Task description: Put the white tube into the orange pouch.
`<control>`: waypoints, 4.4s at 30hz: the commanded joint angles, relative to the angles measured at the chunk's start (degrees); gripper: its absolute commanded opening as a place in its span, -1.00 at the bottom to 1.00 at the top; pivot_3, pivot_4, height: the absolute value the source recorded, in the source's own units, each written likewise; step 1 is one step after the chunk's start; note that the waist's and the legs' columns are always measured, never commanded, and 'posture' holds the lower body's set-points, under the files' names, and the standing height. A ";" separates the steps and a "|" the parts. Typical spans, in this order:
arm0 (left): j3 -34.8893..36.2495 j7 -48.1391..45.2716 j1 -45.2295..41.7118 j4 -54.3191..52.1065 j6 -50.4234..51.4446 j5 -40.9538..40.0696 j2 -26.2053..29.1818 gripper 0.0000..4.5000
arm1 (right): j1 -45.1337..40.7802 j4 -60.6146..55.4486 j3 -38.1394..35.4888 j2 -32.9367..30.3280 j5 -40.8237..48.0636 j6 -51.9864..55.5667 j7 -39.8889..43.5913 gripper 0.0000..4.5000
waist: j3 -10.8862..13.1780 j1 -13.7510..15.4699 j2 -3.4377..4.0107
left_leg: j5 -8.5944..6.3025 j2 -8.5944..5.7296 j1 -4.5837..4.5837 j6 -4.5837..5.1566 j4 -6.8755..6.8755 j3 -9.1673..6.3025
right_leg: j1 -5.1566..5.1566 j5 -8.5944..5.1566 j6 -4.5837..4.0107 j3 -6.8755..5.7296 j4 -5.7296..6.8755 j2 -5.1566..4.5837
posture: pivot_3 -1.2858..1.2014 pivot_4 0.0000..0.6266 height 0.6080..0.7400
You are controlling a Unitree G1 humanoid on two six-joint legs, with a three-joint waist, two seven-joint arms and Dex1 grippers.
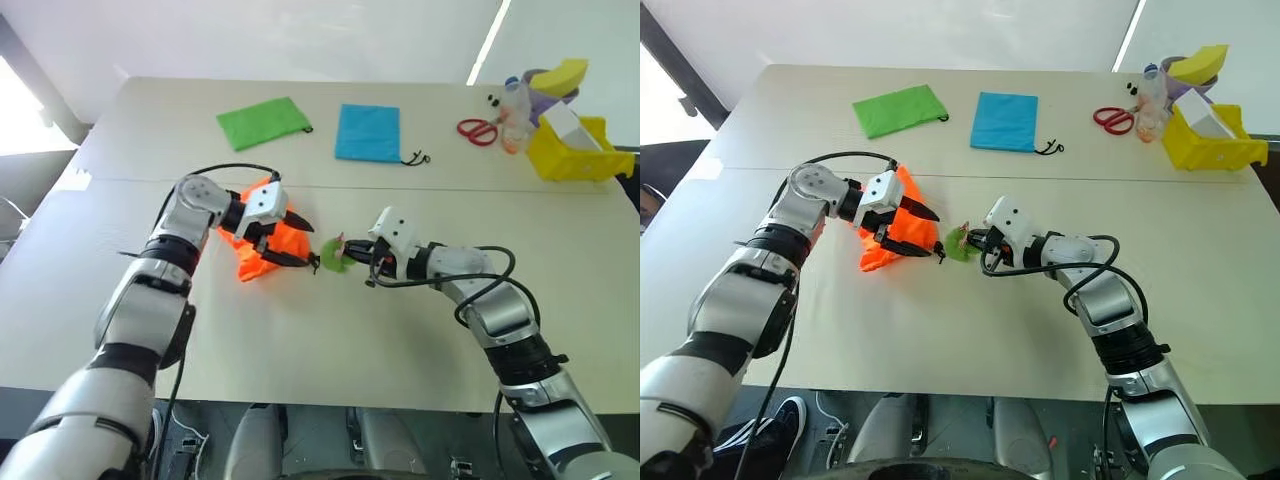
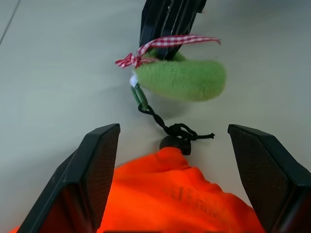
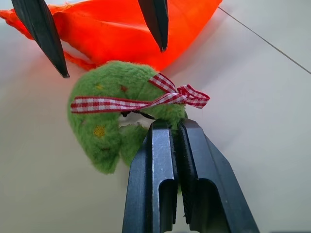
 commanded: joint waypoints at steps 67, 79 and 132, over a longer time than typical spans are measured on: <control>-4.52 -2.69 1.14 -0.01 -9.79 11.67 6.87 -0.90 | -1.11 4.23 -6.04 -5.74 -3.00 -6.15 -2.10 -1.00 | -0.01 -0.36 0.00 | 0.09 0.02 0.07 -0.01 0.07 -0.06 | -0.03 0.01 0.01 -0.05 0.32 0.03 | 0.03 -0.52 1.00; -9.49 -2.69 5.18 -5.60 -12.79 5.00 15.69 -0.90 | -1.84 6.68 -5.63 -5.39 -3.99 -8.06 -2.54 -1.00 | -0.01 -0.28 0.00 | 0.30 0.02 0.26 0.16 0.08 -0.06 | -0.02 0.02 -0.02 -0.03 0.78 0.03 | 0.03 -0.52 1.00; 29.33 34.38 46.35 -55.63 28.50 -22.47 14.95 1.00 | 25.07 -20.49 -14.87 -8.35 9.05 -11.05 6.46 0.78 | 0.00 0.06 -0.03 | 0.41 0.03 1.12 0.22 0.08 -0.04 | 0.91 0.03 -0.10 0.03 0.65 -0.16 | 0.03 -0.52 1.00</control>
